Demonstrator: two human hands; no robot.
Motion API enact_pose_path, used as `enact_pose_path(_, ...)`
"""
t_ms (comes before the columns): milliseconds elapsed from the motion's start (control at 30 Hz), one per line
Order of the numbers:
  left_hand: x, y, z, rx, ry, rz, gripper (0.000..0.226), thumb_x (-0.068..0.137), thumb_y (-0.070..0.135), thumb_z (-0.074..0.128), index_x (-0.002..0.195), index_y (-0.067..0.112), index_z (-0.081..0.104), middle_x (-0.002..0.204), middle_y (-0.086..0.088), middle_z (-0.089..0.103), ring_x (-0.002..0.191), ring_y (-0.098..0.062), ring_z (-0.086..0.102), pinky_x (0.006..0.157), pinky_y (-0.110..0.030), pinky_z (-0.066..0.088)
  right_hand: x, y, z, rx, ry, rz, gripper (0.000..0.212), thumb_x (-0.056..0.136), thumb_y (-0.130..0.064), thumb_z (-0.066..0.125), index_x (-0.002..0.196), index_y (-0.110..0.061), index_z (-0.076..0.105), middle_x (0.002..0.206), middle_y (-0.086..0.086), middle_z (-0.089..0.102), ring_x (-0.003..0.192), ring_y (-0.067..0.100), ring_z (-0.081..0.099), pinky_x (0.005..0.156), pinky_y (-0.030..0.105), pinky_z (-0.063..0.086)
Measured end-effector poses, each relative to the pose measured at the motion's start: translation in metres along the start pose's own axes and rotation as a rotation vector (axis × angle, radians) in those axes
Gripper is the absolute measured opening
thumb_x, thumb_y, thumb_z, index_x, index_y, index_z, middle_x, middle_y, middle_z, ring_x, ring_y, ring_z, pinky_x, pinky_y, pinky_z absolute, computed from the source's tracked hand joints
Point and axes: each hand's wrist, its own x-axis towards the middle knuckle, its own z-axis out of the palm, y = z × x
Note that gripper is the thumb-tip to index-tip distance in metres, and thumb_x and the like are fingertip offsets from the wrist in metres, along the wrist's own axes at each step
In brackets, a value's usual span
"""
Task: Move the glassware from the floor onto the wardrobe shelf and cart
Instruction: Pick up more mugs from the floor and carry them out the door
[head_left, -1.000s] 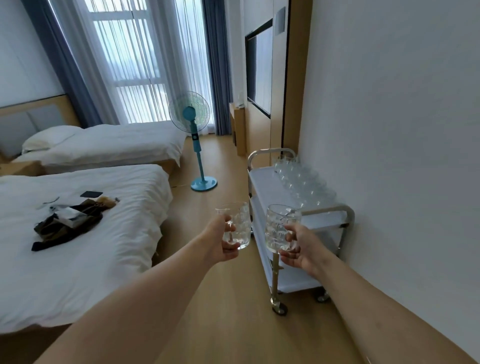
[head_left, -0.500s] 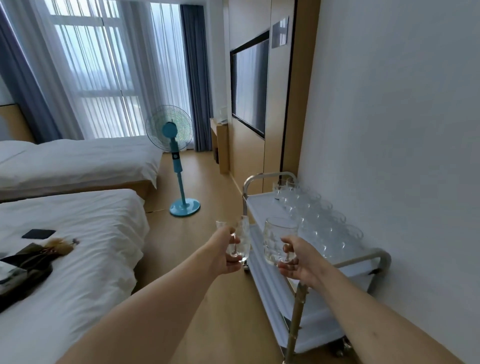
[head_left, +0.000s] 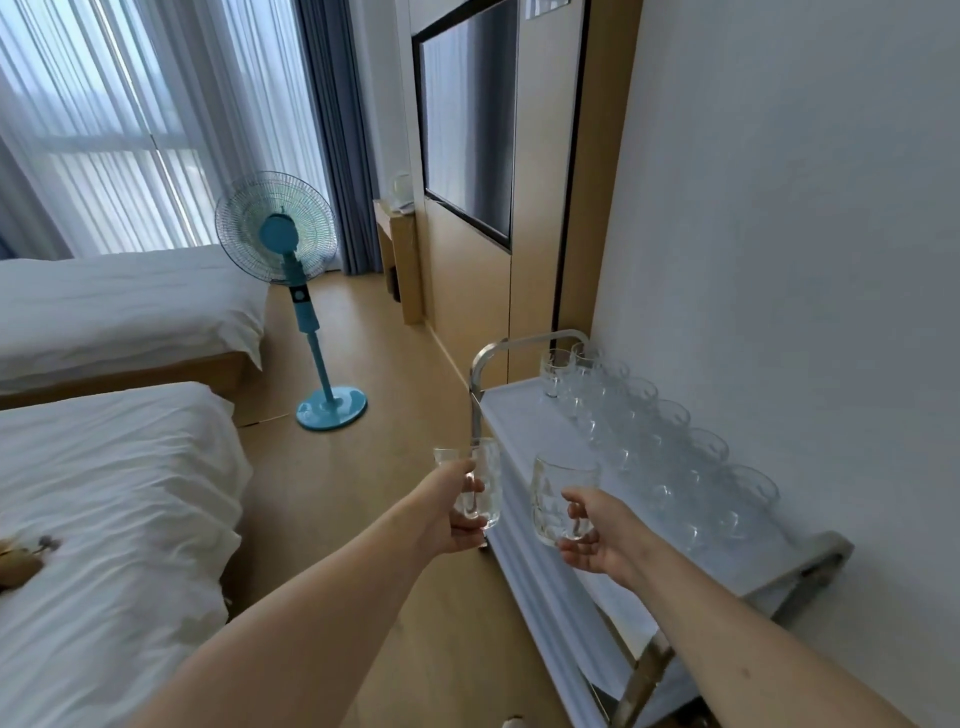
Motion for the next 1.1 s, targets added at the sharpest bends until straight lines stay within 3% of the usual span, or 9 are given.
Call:
enact_pose_path(133,0.061,0.034,0.005,0.02,0.01,-0.023,0.035,0.094,0.048,0.057,0.093,0.013,0.061,0.1,-0.021,0.064,0.078,-0.028,0.063,0.075,-0.037,0.054,0.066,-0.026,0.009,-0.011,0.004,0.011,0.02,0.092,-0.028,0.062,0.09,-0.009,0.056,0.081,0.019,0.06,0.064,0.025,0.057,0.059,0.032,0.057)
enact_pose_path(300,0.137,0.077,0.022,0.095,0.024,-0.053,0.046,0.094,0.058,0.057,0.098,0.012,0.06,0.102,-0.021,0.065,0.081,-0.029,0.063,0.085,-0.041,0.057,0.151,-0.061,0.012,-0.002,0.022,0.032,0.018,0.092,-0.026,0.061,0.086,-0.01,0.055,0.086,0.015,0.053,0.064,0.024,0.053,0.059,0.032,0.055)
enact_pose_path(433,0.191,0.103,0.04,0.079,0.032,-0.115,0.048,0.096,0.06,0.054,0.095,0.013,0.058,0.099,-0.02,0.068,0.08,-0.027,0.065,0.067,-0.037,0.057,0.207,-0.07,0.013,0.017,0.037,0.09,0.033,0.099,-0.041,0.058,0.086,-0.01,0.056,0.084,0.008,0.049,0.063,0.021,0.05,0.059,0.031,0.054)
enact_pose_path(533,0.226,0.121,0.053,0.103,0.027,-0.128,0.046,0.097,0.058,0.053,0.094,0.013,0.058,0.093,-0.017,0.067,0.078,-0.026,0.063,0.07,-0.037,0.057,0.245,-0.078,0.009,0.035,0.05,0.113,0.043,0.1,-0.051,0.051,0.089,-0.009,0.057,0.082,0.008,0.05,0.065,0.021,0.052,0.062,0.032,0.056)
enact_pose_path(667,0.267,0.134,0.061,0.087,0.007,-0.182,0.044,0.096,0.055,0.058,0.099,0.011,0.064,0.095,-0.017,0.064,0.082,-0.026,0.06,0.08,-0.04,0.056,0.282,-0.081,0.005,0.086,0.054,0.159,0.041,0.103,-0.045,0.047,0.092,-0.007,0.058,0.084,0.01,0.05,0.064,0.021,0.054,0.063,0.033,0.057)
enact_pose_path(867,0.32,0.156,0.068,0.074,-0.034,-0.2,0.036,0.1,0.043,0.057,0.098,0.008,0.062,0.091,-0.014,0.055,0.073,-0.022,0.052,0.079,-0.039,0.052,0.325,-0.085,0.012,0.089,0.066,0.187,0.039,0.103,-0.042,0.048,0.09,-0.007,0.061,0.086,0.011,0.054,0.073,0.022,0.059,0.066,0.032,0.057)
enact_pose_path(967,0.351,0.167,0.066,0.093,-0.08,-0.219,0.034,0.101,0.042,0.057,0.099,0.008,0.063,0.098,-0.015,0.054,0.076,-0.023,0.048,0.089,-0.041,0.054,0.341,-0.088,0.022,0.132,0.098,0.194,0.038,0.104,-0.04,0.047,0.087,-0.009,0.059,0.086,0.01,0.056,0.078,0.023,0.06,0.066,0.031,0.056)
enact_pose_path(1100,0.394,0.184,0.059,0.164,-0.147,-0.227,0.031,0.103,0.038,0.053,0.103,0.009,0.065,0.09,-0.01,0.049,0.066,-0.019,0.047,0.079,-0.036,0.055,0.359,-0.09,0.037,0.183,0.142,0.193,0.037,0.104,-0.041,0.047,0.086,-0.011,0.059,0.092,0.008,0.06,0.086,0.024,0.062,0.072,0.034,0.057)
